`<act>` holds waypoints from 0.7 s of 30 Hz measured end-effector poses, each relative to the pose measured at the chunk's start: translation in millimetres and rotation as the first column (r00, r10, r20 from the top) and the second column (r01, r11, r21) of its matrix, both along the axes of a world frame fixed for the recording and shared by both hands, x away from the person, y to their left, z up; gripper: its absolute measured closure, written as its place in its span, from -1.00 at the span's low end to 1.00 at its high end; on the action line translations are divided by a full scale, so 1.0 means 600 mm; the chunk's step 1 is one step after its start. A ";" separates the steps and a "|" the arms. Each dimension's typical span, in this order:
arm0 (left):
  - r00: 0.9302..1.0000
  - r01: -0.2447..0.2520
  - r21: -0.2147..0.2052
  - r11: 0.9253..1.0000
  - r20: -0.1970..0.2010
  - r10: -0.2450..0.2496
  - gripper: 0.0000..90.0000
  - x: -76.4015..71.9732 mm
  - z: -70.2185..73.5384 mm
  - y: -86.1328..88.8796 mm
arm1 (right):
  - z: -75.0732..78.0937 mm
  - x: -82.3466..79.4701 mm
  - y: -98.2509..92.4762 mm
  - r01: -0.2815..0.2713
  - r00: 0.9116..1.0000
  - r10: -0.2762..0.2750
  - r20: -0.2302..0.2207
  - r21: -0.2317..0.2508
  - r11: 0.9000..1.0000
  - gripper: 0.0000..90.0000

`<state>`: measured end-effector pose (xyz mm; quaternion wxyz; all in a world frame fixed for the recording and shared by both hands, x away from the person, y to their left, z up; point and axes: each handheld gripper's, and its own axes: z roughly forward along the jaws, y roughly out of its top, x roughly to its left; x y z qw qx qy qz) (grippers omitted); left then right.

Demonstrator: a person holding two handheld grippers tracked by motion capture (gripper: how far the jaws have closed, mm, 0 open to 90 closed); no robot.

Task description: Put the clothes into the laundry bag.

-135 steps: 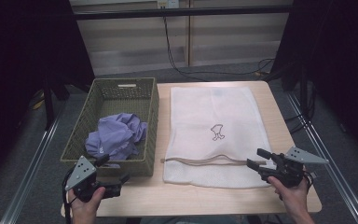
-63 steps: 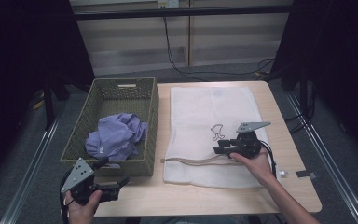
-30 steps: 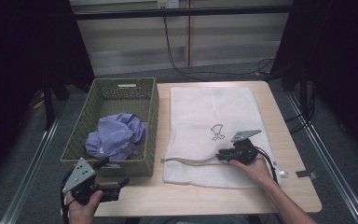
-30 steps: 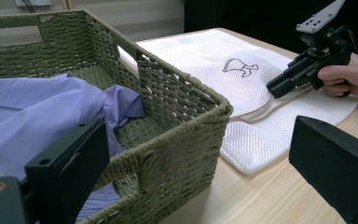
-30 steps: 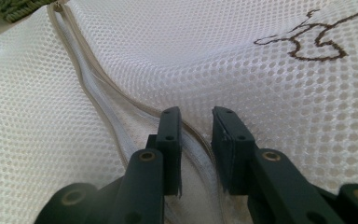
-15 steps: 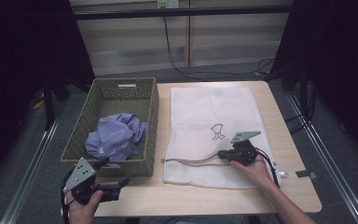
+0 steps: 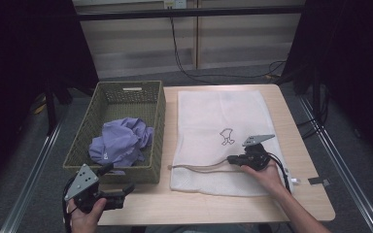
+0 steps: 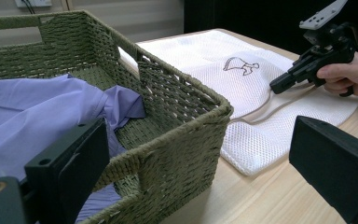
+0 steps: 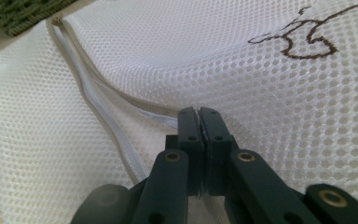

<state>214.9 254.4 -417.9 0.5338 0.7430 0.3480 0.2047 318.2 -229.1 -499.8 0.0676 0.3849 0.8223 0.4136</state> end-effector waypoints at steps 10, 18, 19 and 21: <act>1.000 0.008 0.003 1.000 -0.003 -0.008 -0.89 0.002 -0.001 0.000 | 0.018 -0.005 -0.010 0.008 1.000 -0.010 0.029 0.069 0.998 0.97; 1.000 0.000 0.008 1.000 0.006 0.000 -0.89 0.000 0.000 0.000 | 0.027 -0.007 -0.012 0.019 0.998 -0.025 0.053 0.102 0.995 0.97; 1.000 -0.001 0.008 1.000 0.009 0.001 -0.89 0.001 0.000 0.000 | 0.030 -0.008 -0.013 0.022 0.998 -0.028 0.054 0.114 0.993 0.96; 1.000 -0.001 0.005 1.000 0.007 0.001 -0.89 0.001 0.000 0.001 | 0.034 -0.009 -0.015 0.027 0.997 -0.035 0.062 0.135 0.991 0.97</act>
